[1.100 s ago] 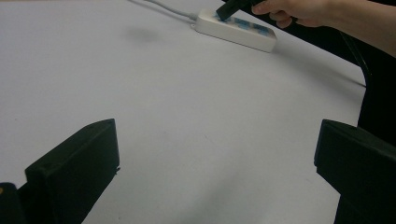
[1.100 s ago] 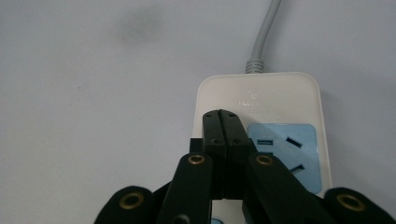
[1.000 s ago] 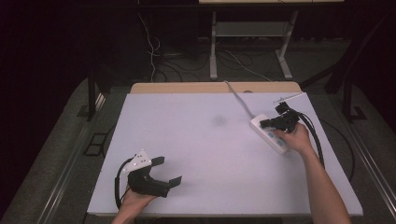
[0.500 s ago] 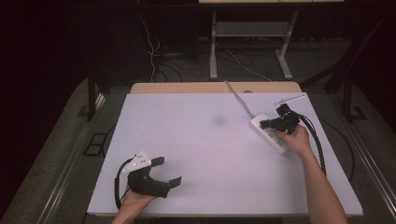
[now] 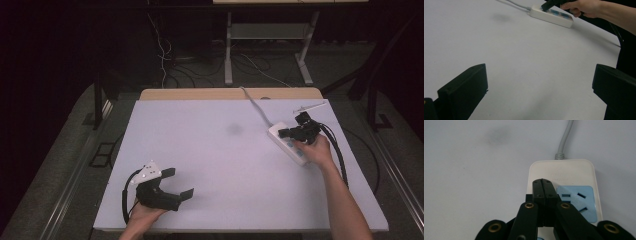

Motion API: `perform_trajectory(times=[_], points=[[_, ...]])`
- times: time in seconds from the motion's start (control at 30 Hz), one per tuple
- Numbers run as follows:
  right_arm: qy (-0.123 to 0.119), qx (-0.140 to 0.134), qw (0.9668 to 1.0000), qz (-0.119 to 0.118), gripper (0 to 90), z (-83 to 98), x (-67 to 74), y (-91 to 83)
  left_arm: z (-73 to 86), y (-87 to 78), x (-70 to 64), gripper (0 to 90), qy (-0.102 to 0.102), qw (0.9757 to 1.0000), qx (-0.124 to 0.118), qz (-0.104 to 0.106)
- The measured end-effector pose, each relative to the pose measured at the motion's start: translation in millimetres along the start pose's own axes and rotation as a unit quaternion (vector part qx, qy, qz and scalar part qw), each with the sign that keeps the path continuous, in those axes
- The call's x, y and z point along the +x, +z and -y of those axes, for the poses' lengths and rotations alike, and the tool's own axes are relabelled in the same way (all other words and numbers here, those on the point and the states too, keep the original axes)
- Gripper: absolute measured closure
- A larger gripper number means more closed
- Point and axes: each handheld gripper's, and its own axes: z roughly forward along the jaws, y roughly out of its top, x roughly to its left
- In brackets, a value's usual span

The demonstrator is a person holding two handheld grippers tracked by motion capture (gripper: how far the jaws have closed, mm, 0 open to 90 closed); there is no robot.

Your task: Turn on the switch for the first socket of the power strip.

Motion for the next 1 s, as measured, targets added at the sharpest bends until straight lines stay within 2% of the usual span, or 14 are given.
perform_trajectory(times=[0.13,0.27,0.6,0.7,1.0], points=[[0.006,0.004,0.9999,0.01,90.0,-1.4,3.0,0.1,0.1,1.0,-0.1,0.0,0.0,1.0,0.003,0.001],[0.018,0.004,0.9998,0.004,90.0,-1.5,1.0,0.0,0.0,1.1,-0.3,0.0,0.001,1.0,0.004,0.001],[0.032,0.006,0.9993,0.016,90.0,-2.9,3.2,-1.6,0.1,-0.3,3.3,0.0,-0.001,1.0,0.002,-0.003],[0.041,-0.002,0.999,0.014,90.0,-3.5,5.1,-2.2,-0.1,0.6,3.2,0.0,-0.003,1.0,0.003,-0.002],[0.035,-0.027,0.999,0.011,90.0,-16.0,16.0,-15.2,-0.4,0.0,3.0,0.0,-0.002,1.0,0.001,-0.002]])
